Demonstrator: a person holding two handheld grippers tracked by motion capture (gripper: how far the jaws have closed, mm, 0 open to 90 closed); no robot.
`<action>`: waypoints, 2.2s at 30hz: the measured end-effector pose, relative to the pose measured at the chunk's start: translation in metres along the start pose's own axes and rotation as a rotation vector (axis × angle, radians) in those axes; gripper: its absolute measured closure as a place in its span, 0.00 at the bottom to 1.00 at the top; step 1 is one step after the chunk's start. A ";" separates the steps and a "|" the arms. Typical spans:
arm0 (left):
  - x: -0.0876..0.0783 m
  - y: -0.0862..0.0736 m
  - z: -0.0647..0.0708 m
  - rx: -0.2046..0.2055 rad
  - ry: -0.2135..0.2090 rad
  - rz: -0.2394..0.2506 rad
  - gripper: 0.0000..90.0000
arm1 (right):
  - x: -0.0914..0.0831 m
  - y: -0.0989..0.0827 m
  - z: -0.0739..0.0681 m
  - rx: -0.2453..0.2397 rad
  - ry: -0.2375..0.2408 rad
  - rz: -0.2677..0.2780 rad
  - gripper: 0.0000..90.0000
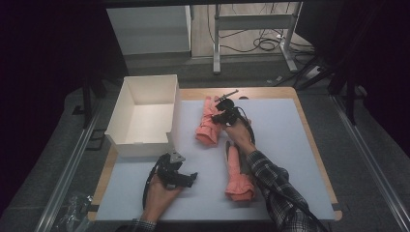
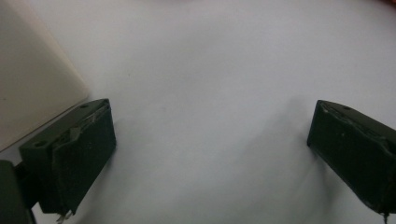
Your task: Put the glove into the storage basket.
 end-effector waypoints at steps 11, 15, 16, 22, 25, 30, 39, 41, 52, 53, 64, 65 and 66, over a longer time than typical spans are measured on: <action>0.000 0.000 0.000 0.001 0.001 -0.001 0.01 | -0.037 0.009 -0.006 -0.017 0.065 0.052 0.96; 0.000 0.000 0.000 0.002 0.000 0.000 0.01 | -0.054 0.010 -0.011 -0.030 0.101 0.069 0.95; 0.000 0.000 0.000 0.002 0.000 0.000 0.01 | -0.057 0.010 -0.012 -0.031 0.107 0.073 0.95; 0.000 0.000 0.000 0.002 0.000 0.000 0.01 | -0.075 0.007 -0.017 -0.046 0.133 0.082 0.95; 0.000 0.000 0.000 0.002 0.000 0.000 0.01 | -0.090 0.003 -0.021 -0.062 0.139 0.077 0.95; 0.000 0.000 0.000 0.003 0.002 -0.001 0.01 | -0.112 -0.005 -0.025 -0.071 0.156 0.086 0.95; 0.000 0.000 0.000 0.001 0.003 0.001 0.01 | -0.148 -0.030 -0.028 -0.090 0.160 0.085 0.95; 0.000 0.000 0.000 0.001 0.003 0.001 0.01 | -0.152 -0.033 -0.029 -0.089 0.163 0.085 0.95; 0.000 0.000 0.000 0.001 0.002 0.001 0.01 | -0.187 -0.079 -0.032 -0.094 0.159 0.059 0.95; 0.000 0.000 0.000 0.001 0.001 -0.001 0.01 | -0.190 -0.089 -0.035 -0.093 0.165 0.047 0.95; 0.000 0.000 0.000 -0.001 0.003 0.000 0.01 | -0.179 -0.123 -0.056 -0.136 0.184 -0.022 0.95; 0.000 0.000 0.000 0.001 0.002 0.001 0.01 | -0.176 -0.124 -0.057 -0.144 0.170 -0.029 0.94; 0.000 0.000 0.000 0.000 0.003 0.001 0.01 | -0.172 -0.126 -0.058 -0.148 0.150 -0.034 0.94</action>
Point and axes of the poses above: each handheld gripper's, and its own axes: x roughly forward along the jaws, y roughly out of its top, z roughly to its right, the point moved 1 cm from there along x, roughly forward along the jaws, and after that the axes turned 2 degrees about z, right-handed, at the moved point
